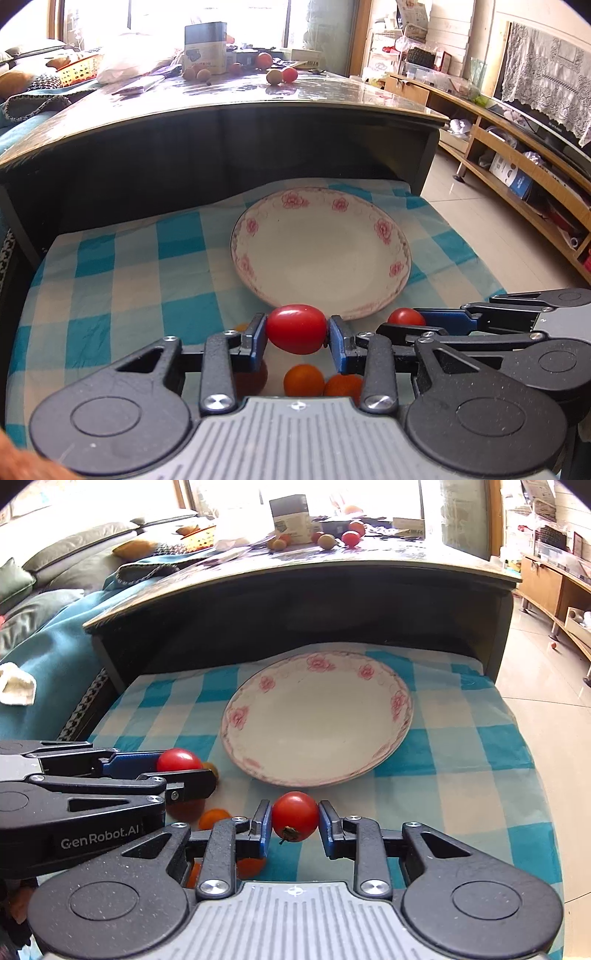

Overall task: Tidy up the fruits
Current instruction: 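Carry both held tomatoes over the white floral plate with both tools, then open both tools to drop the tomatoes into the plate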

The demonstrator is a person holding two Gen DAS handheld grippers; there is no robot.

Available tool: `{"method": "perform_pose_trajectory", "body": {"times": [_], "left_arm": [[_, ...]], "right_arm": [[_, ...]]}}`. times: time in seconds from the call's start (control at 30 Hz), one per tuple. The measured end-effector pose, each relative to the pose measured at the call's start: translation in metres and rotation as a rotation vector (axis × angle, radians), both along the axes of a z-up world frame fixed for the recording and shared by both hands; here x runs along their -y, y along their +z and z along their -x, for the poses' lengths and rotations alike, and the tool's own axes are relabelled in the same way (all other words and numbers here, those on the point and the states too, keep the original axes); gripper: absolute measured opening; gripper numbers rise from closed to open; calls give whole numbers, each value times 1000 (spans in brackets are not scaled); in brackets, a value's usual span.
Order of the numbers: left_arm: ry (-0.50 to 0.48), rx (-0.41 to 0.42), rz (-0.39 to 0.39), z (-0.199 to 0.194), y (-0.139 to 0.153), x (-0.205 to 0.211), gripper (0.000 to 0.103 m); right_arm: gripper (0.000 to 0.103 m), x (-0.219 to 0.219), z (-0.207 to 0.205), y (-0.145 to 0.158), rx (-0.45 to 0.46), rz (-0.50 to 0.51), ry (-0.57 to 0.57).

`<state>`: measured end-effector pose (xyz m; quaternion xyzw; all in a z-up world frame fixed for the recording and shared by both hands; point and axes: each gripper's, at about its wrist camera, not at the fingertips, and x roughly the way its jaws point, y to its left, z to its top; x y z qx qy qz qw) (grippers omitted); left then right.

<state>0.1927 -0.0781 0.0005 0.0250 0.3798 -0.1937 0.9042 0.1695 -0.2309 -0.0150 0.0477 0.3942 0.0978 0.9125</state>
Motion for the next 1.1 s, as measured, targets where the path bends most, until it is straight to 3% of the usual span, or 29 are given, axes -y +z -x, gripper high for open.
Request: {"method": "perform_pose_trajectory", "body": {"times": [0.47,1.1], "left_arm": [[7,-7,12,-32,-13,5,44],[20,-21,28,-42,-22,4,44]], "right_arm": [[22,8,-30,-5,33,4,-24],[26,10,-39,-13,44,3,-20]]}}
